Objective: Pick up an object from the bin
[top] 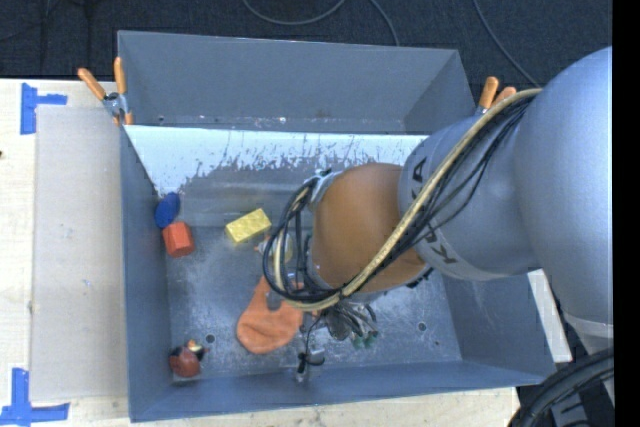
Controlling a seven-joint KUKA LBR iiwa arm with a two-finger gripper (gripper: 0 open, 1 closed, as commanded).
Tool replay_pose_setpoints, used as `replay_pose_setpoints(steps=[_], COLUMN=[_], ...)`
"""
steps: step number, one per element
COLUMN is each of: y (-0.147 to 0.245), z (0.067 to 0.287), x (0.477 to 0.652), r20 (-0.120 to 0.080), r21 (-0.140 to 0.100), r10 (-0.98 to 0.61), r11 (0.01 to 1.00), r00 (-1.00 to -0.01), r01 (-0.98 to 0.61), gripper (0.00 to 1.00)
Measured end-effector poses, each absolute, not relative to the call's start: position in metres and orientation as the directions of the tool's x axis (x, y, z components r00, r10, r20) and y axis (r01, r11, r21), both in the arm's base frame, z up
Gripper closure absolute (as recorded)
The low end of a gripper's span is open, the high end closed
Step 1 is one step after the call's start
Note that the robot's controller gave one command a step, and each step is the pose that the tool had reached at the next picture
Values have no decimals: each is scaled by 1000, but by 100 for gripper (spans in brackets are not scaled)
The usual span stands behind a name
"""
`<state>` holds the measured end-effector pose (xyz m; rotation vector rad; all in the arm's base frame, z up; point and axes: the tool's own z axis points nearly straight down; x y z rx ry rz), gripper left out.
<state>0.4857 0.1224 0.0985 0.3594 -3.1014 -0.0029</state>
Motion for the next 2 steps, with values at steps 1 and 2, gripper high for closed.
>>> replay_pose_setpoints(steps=[1,2], y=[124,124], z=[73,73], x=[527,527], r20=[12,12], r21=[6,6], r10=[-378,-376], r11=[926,926], r00=[-926,-926], r01=[-377,-376], gripper=[100,100])
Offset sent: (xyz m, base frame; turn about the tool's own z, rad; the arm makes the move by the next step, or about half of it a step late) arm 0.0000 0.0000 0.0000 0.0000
